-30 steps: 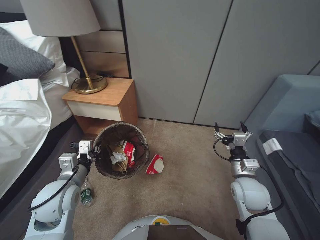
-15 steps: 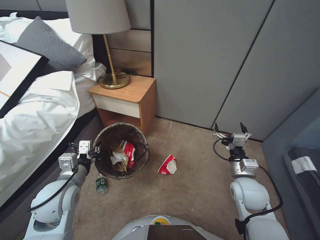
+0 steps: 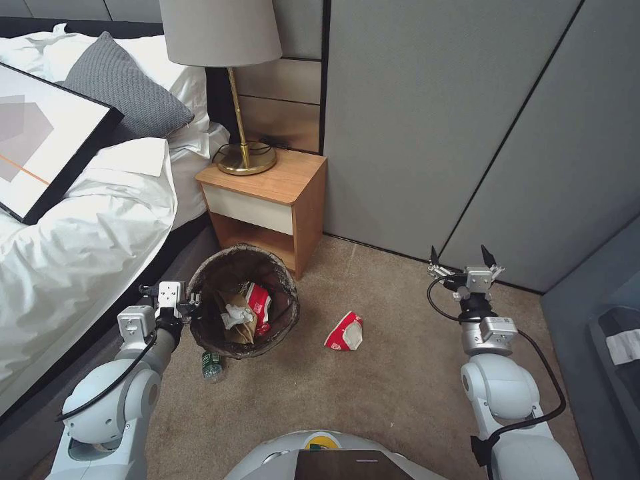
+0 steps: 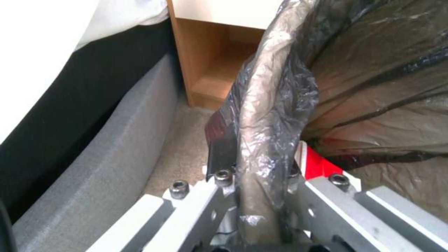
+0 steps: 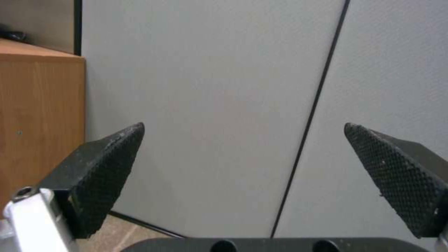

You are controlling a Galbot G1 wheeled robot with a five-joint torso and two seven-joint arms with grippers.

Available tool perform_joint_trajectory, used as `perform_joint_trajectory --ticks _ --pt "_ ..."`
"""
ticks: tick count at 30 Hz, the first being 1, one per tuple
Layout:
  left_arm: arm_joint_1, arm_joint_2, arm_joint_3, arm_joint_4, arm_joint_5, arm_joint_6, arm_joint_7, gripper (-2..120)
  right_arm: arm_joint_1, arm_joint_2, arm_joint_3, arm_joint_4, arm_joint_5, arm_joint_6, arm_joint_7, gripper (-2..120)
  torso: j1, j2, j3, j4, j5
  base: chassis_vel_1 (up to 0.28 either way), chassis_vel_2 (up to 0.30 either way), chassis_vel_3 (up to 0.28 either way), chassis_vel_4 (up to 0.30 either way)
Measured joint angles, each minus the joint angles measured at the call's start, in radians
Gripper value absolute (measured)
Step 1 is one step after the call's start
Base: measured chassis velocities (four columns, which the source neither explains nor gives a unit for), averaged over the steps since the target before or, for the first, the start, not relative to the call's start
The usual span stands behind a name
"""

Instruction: Pick up the trash bin, then pick up the garbage from the floor and place it into the trash bin.

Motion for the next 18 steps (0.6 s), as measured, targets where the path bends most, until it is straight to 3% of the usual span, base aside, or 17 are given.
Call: perform_joint_trajectory --ticks 5,8,9,13,14,16,18 --pt "0.0 0.002 -0.003 0.004 0.0 0.0 0.0 0 -0.016 -0.019 -0.028 0.04 0.049 -0.076 0.03 100 0.0 0.0 0.0 -0.0004 0.0001 0.0 0.0 0.0 0.0" --pt "0.0 0.005 -0.006 0.009 0.003 0.0 0.001 0 0.023 -0.1 -0.107 0.09 0.17 -0.284 0.137 100 0.0 0.0 0.0 0.0001 0.0 0.0 0.0 0.0 0.0" --pt "0.0 0.005 -0.006 0.009 0.003 0.0 0.001 0 0.023 -0.1 -0.107 0.09 0.17 -0.284 0.137 100 0.0 0.0 0.0 0.0001 0.0 0.0 0.0 0.0 0.0" --pt "0.006 0.005 -0.005 0.012 0.011 0.0 0.001 0 0.171 -0.265 -0.212 0.053 0.387 -0.475 0.217 100 0.0 0.0 0.0 0.0 0.0001 0.0 0.0 0.0 0.0" --pt "0.006 0.005 -0.005 0.012 0.011 0.0 0.001 0 0.171 -0.265 -0.212 0.053 0.387 -0.475 0.217 100 0.0 0.0 0.0 0.0 0.0001 0.0 0.0 0.0 0.0" --pt "0.011 0.004 -0.006 0.012 0.015 0.0 0.002 0 0.319 -0.369 -0.307 -0.017 0.57 -0.564 0.289 100 0.0 0.0 0.0 0.0002 0.0 0.0 0.0 0.0 0.0" --pt "0.013 0.003 -0.007 0.012 0.016 0.0 0.003 0 0.369 -0.393 -0.342 -0.046 0.625 -0.591 0.309 100 0.0 0.0 0.0 0.0004 -0.0002 0.0 0.0 0.0 0.0"
